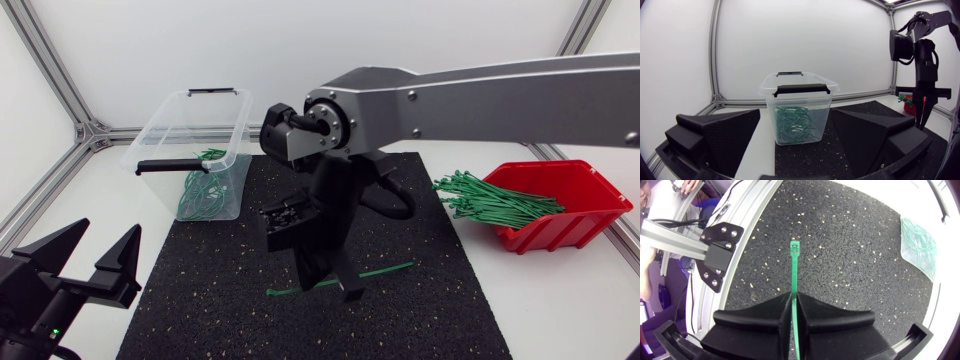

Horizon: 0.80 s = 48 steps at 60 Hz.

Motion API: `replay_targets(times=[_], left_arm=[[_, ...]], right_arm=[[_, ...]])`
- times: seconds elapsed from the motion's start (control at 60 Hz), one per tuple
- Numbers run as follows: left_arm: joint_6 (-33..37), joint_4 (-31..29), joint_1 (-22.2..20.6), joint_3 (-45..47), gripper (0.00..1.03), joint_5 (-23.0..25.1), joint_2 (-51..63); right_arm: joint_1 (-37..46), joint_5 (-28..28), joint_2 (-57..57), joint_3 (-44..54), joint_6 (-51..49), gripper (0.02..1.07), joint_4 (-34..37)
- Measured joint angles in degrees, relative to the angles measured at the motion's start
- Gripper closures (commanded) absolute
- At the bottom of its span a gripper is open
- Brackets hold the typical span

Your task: Take a green cable tie from the red box, thread the tail through the head to close it, then place it in the transparent bin on the left.

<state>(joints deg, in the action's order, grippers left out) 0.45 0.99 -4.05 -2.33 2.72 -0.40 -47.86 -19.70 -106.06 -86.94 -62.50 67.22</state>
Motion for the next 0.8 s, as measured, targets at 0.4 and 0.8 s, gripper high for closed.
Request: replay_targets(times=[0.4,0.8], left_arm=[[-2.19,-5.09,-0.63,-3.61,0.09,7.23,1.14],[-2.93,-7.72,1.09,-16.46,0.1,23.69,20.76]], right_arm=[[5.31,-7.61,1.29,-7.23,0.83,1.0,9.57],[7.23,-11.52,1.7,-12.94,2.12,1.0,12.52]])
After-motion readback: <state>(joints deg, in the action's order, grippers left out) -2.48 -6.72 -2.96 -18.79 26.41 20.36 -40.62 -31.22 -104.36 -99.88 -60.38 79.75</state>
